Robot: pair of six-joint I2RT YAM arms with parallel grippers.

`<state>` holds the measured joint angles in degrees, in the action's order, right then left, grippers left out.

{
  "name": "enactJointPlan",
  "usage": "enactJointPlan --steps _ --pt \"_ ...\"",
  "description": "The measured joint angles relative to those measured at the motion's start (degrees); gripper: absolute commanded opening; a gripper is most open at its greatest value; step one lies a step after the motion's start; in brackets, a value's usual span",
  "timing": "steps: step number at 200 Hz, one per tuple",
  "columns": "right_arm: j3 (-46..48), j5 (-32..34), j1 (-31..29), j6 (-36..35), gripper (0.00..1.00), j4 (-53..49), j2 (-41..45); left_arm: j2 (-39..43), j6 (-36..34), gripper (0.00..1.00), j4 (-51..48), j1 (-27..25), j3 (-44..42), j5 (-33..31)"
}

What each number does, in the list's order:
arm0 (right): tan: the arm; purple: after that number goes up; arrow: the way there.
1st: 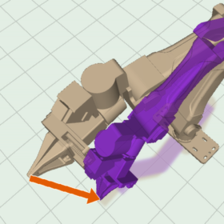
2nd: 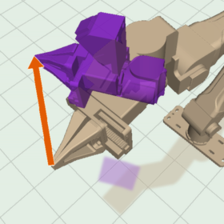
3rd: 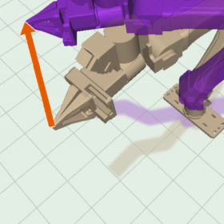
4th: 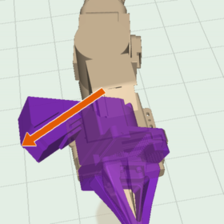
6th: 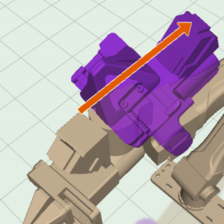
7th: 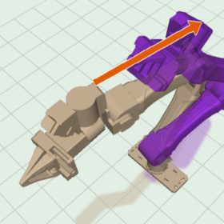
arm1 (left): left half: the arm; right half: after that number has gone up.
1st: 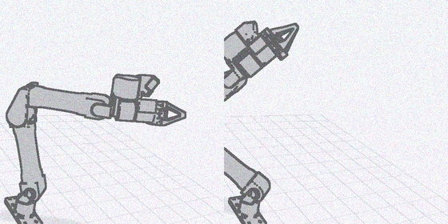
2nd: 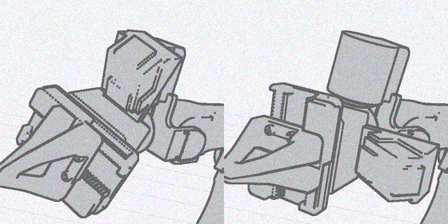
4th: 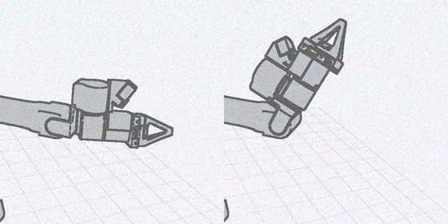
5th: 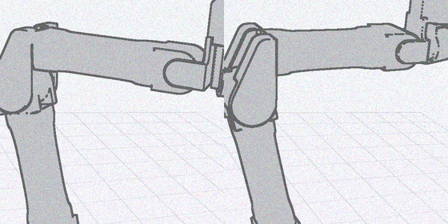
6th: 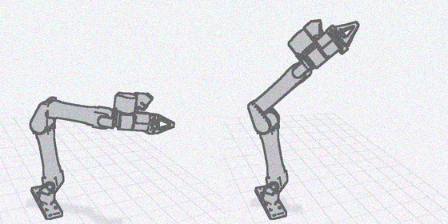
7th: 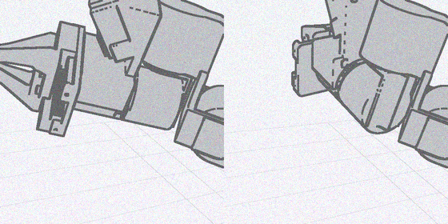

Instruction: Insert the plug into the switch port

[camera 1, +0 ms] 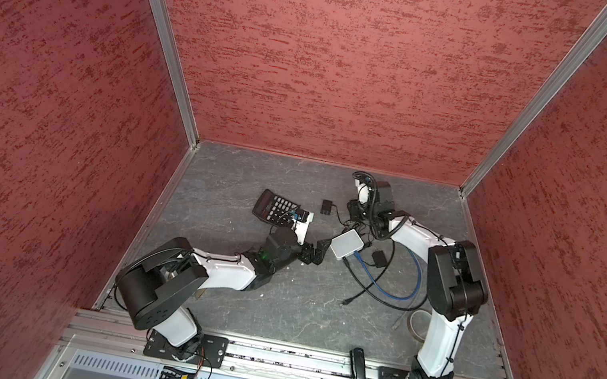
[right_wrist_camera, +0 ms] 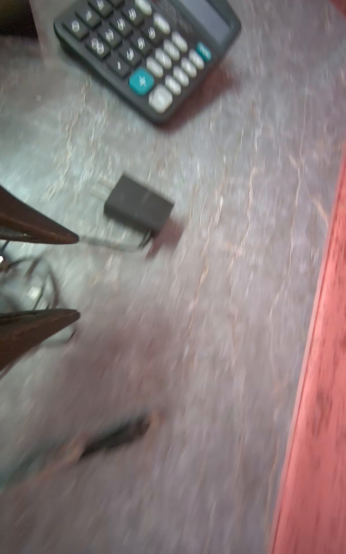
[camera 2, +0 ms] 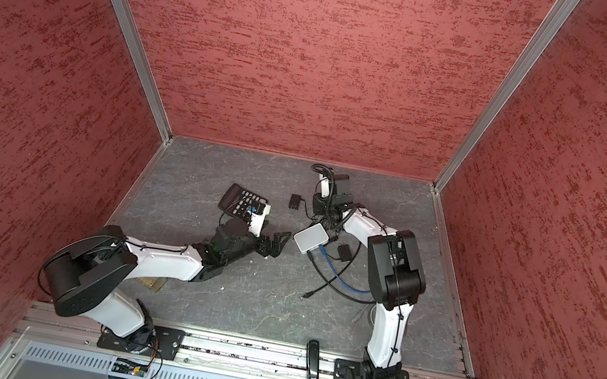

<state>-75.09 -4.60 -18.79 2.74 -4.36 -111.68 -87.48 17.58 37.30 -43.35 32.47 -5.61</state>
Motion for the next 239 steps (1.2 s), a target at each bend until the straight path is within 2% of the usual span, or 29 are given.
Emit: enactJointPlan --steps 36,94,152,239 --pt "4.92 2.19 3.63 1.49 0.35 -2.36 2.95 1.42 0.04 1.00 -0.09 0.37 -1.31 -0.76" --pt "6.01 2.19 4.42 2.95 0.33 -6.45 0.94 3.02 0.20 1.00 -0.33 0.57 -2.89 -0.98" --pt "4.22 2.27 4.48 4.81 0.18 -8.81 -1.79 3.96 0.63 1.00 -0.37 1.05 -3.91 -1.20" --pt "2.82 4.42 4.50 6.80 0.17 -10.67 -3.10 4.70 1.05 1.00 -0.22 2.29 -5.09 -0.96"
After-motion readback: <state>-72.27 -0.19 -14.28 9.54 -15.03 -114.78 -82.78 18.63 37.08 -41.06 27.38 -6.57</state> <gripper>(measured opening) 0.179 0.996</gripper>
